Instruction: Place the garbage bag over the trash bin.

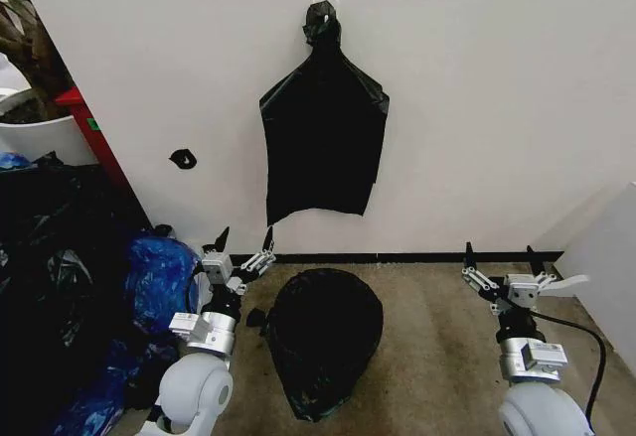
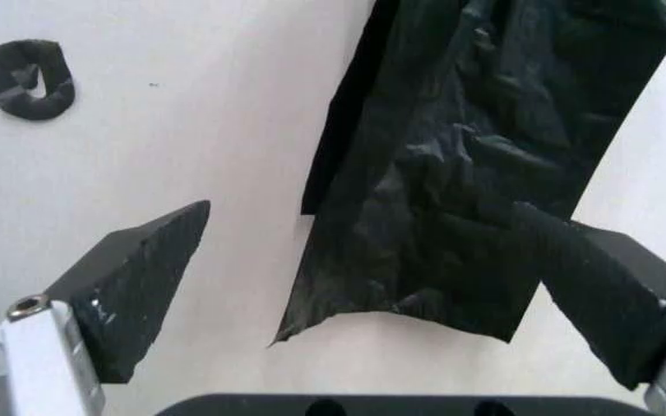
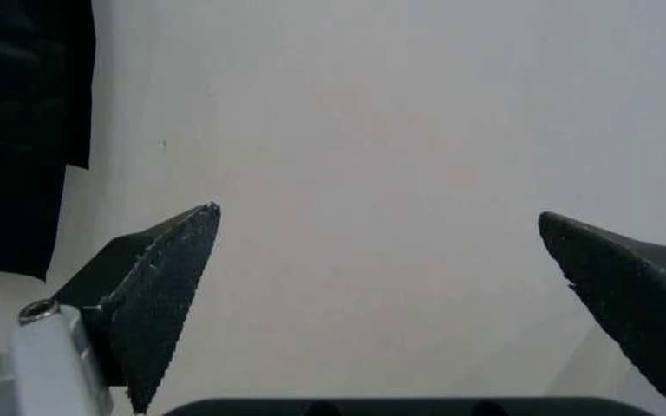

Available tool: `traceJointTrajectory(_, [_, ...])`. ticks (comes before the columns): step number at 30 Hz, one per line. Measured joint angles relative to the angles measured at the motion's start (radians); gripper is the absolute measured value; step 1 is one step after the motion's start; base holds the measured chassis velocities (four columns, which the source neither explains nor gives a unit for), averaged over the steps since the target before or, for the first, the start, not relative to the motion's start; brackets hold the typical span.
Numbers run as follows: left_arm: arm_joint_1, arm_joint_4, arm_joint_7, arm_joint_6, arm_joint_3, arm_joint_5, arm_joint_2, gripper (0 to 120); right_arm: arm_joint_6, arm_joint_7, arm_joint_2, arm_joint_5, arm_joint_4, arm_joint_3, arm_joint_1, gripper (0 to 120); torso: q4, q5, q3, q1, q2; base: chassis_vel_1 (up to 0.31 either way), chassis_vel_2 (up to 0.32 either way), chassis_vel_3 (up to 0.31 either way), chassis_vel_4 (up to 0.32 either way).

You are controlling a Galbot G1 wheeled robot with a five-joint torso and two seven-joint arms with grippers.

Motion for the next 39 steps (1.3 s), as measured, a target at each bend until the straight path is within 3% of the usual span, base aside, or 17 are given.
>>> traceJointTrajectory(39, [-0.001,-0.001,-0.005,0.003,0.002,-0.001,0.002,100,0.002,0.000,-0.001,0.000,-0.004,-0.007,0.006,100,-0.0001,-0.0001,0.000,0.000,0.000,0.000,0.000,0.000,0.000])
